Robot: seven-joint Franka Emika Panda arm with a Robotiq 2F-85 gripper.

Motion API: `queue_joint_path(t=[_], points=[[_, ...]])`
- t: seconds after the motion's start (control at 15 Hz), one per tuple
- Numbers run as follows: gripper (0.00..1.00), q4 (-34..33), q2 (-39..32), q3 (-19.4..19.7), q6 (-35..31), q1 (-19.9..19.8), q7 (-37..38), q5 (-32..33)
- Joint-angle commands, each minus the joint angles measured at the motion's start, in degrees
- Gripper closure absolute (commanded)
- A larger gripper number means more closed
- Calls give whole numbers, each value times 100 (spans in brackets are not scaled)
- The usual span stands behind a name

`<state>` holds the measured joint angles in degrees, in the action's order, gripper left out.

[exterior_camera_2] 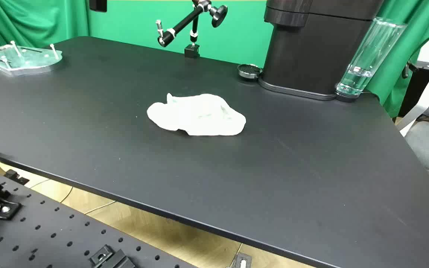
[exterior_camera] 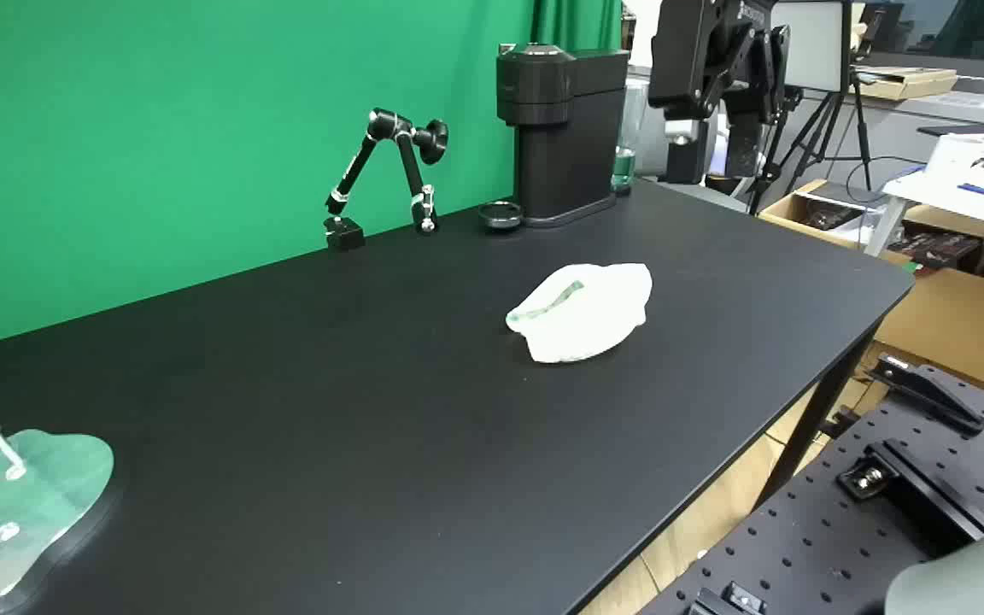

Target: Hang the cloth on the stand

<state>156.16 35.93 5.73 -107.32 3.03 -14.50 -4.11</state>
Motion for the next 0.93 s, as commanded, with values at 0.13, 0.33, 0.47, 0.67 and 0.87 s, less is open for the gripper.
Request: queue_joint_path(t=[0.13, 0.33, 0.47, 0.67, 0.87], points=[[0, -12, -4, -38, 18, -38, -19, -20], [0, -12, -4, -37, 18, -38, -23, -20], [0, -12, -4, -37, 18, -37, -24, -20], [0, 106, 65, -183, -384, -120, 173, 168], [0, 183, -197, -283, -1092, -248, 297, 467]])
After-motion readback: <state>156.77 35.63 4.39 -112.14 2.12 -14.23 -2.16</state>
